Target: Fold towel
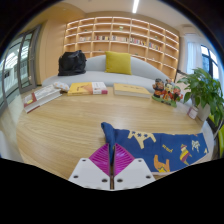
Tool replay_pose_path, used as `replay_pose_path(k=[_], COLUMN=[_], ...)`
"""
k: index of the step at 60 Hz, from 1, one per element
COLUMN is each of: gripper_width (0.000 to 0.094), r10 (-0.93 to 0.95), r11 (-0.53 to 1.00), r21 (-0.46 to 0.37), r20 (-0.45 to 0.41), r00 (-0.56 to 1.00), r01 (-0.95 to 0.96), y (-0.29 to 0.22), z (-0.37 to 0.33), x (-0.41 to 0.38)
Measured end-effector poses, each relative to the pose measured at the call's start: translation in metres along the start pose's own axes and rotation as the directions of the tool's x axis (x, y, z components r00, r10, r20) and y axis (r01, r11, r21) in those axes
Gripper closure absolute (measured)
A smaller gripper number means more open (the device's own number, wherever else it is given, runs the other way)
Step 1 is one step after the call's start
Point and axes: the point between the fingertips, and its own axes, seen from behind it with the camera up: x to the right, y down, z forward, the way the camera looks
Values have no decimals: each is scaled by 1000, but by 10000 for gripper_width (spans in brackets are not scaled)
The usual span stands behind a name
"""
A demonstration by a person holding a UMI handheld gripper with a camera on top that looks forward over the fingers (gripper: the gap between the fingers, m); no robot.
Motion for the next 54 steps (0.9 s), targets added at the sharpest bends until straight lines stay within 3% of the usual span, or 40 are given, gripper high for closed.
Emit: replay_pose_path(k=[12, 18, 28, 36, 44, 54], gripper_width=[927, 928, 928, 926, 924, 911], r10=[-24, 74, 198, 256, 256, 264], r11=[999, 996, 976, 947, 942, 956], r21=[-25, -46, 24, 74, 121, 83], r20=[-17, 93, 322, 411, 347, 181], r00=[1000, 993, 926, 875, 902, 947], r01=[23, -70, -217, -312, -314, -283], y=[1, -10, -82, -141, -154, -109], z=[-1, -18, -82, -120, -110, -70], x=[-6, -29, -60, -39, 32, 139])
